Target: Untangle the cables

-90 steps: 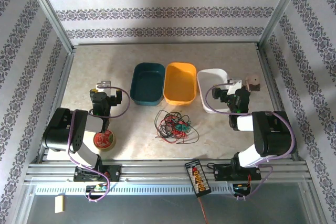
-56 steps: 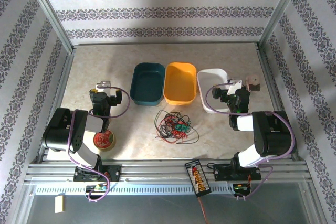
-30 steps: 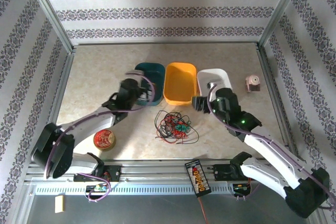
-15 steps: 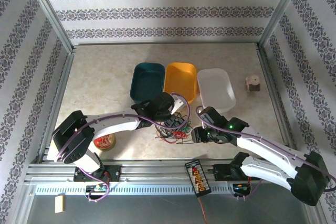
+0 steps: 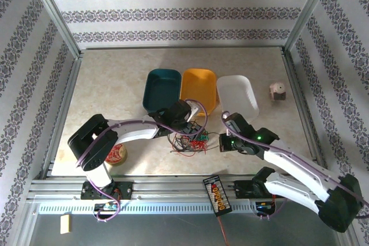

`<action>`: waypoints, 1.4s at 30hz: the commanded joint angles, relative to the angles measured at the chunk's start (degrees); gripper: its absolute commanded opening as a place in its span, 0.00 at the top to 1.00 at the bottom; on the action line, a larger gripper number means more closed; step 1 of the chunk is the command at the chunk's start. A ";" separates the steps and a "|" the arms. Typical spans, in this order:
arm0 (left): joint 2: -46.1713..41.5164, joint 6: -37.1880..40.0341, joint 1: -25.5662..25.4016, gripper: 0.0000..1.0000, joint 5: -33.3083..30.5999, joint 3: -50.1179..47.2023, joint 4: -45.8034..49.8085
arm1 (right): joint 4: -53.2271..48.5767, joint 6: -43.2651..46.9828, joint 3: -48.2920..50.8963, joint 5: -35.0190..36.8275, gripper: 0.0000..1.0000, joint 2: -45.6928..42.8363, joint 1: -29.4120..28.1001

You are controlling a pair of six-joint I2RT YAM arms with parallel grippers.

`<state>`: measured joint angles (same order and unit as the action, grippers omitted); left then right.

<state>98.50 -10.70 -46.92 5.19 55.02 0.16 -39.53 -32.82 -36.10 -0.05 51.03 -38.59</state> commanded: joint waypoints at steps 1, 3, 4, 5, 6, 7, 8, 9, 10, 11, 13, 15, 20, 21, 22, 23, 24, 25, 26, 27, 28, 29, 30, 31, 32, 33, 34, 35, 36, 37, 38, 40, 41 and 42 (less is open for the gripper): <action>2.34 -0.56 0.77 0.01 -2.90 -0.01 1.49 | -4.35 0.69 -4.54 10.49 1.00 -3.29 3.24; 2.48 -0.79 0.77 0.01 -3.38 -0.68 1.37 | -4.59 0.63 -5.82 12.68 1.00 -4.70 5.85; 2.48 -0.90 0.86 0.01 -3.52 -1.09 1.35 | -4.60 0.50 -6.44 14.29 1.00 -5.32 7.15; 2.37 -0.90 0.86 0.01 -3.68 -1.45 1.35 | -4.47 0.54 -6.97 15.94 1.00 -5.84 8.01; 2.37 -0.95 0.91 0.01 -4.03 -1.85 1.39 | -4.08 0.86 -7.58 17.96 1.00 -6.31 9.02; 2.27 -1.07 0.86 0.01 -4.29 -2.30 1.29 | -3.43 1.34 -8.19 20.14 1.00 -6.78 10.01; 2.20 -1.16 0.86 0.01 -4.43 -2.62 1.32 | -2.49 2.08 -8.81 21.83 1.00 -7.17 10.70; 2.14 -1.17 0.86 0.01 -4.61 -2.99 1.28 | -1.49 2.96 -9.64 23.73 1.00 -7.54 11.70; 2.04 -1.14 0.86 0.01 -4.75 -3.23 1.33 | -0.71 3.66 -10.75 25.72 1.00 -7.76 12.71; 2.04 -1.17 0.86 0.01 -5.15 -3.39 1.33 | 0.09 4.61 -11.79 27.29 1.00 -7.86 13.67; 2.03 -1.12 0.86 0.01 -6.18 -3.69 1.29 | 1.89 7.42 -14.48 30.25 1.00 -7.96 16.15; 2.13 -0.90 0.95 0.01 -6.77 -3.80 1.19 | 3.39 9.97 -17.07 31.56 1.00 -7.79 19.32; 2.33 -1.24 1.12 0.01 -8.12 -3.59 1.24 | 6.53 14.50 -23.21 29.91 1.00 -7.36 27.06; 2.19 -1.42 1.17 0.01 -8.43 -3.65 1.24 | 6.81 15.15 -24.68 29.61 1.00 -7.19 28.15; 2.00 -1.52 1.26 0.01 -8.49 -3.77 1.09 | 7.28 15.93 -25.98 28.77 1.00 -6.96 29.21; 1.81 -1.52 1.30 0.01 -8.44 -3.86 1.08 | 7.68 16.40 -27.08 27.73 1.00 -6.78 30.10; 1.62 -1.50 1.30 0.01 -8.60 -3.83 1.22 | 8.24 16.64 -28.33 26.41 1.00 -6.65 31.02; 1.42 -1.47 1.30 0.01 -8.70 -3.86 1.17 | 8.98 16.65 -29.50 24.96 1.00 -6.64 31.88; 1.26 -1.43 1.31 0.01 -8.73 -3.93 1.19 | 9.91 16.59 -30.28 23.32 1.00 -6.64 32.48; 1.09 -1.32 1.30 0.01 -8.73 -4.04 1.09 | 11.12 16.59 -31.05 20.70 1.00 -6.64 33.05; 0.93 -1.25 1.31 0.01 -8.78 -4.09 0.99 | 12.25 16.56 -31.98 18.31 1.00 -6.43 33.52; 0.73 -1.38 1.30 0.01 -8.84 -4.20 0.78 | 12.74 16.33 -32.94 16.91 1.00 -5.96 33.65; 0.47 -1.56 1.32 0.01 -8.93 -4.37 0.51 | 12.85 16.21 -34.17 15.79 1.00 -5.19 33.73; 0.23 -1.81 1.35 0.01 -8.80 -4.38 0.25 | 12.73 16.14 -35.38 14.92 1.00 -4.37 33.79; -0.09 -2.18 1.34 0.01 -8.75 -4.30 0.11 | 12.64 16.19 -36.38 14.37 1.00 -3.52 33.90; -0.42 -2.51 1.38 0.01 -8.79 -4.17 -0.02 | 12.51 16.46 -37.02 14.06 1.00 -2.75 34.02; -0.71 -2.81 1.34 0.01 -8.72 -3.98 -0.24 | 12.10 16.61 -37.64 14.12 1.00 -1.78 34.23; -1.04 -2.91 1.39 0.01 -8.56 -3.73 -0.47 | 11.21 17.01 -38.21 14.04 1.00 -0.58 34.60; -1.31 -3.01 1.39 0.01 -8.44 -3.46 -0.68 | 10.38 17.08 -38.51 14.03 1.00 0.57 34.97; -1.54 -3.01 1.35 0.01 -8.15 -3.14 -1.05 | 9.54 17.05 -38.40 13.95 1.00 1.71 35.38; -1.85 -3.43 1.30 0.01 -8.18 -2.87 -1.50 | 9.24 16.60 -37.62 13.73 1.00 2.71 35.79; -2.45 -4.60 1.31 0.01 -8.54 -2.57 -2.67 | 9.82 15.20 -34.74 12.92 1.00 3.87 36.42; -2.80 -5.08 1.30 0.01 -8.44 -2.43 -3.44 | 10.72 14.39 -32.82 12.89 1.00 4.34 36.63; -3.15 -5.56 1.32 0.01 -8.21 -2.19 -3.92 | 11.75 13.68 -31.05 12.84 1.00 4.61 36.65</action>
<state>97.82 -14.20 -46.74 -1.28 52.38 -3.07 -27.77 -17.65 -70.87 14.31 54.68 -2.35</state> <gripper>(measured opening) 0.992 0.048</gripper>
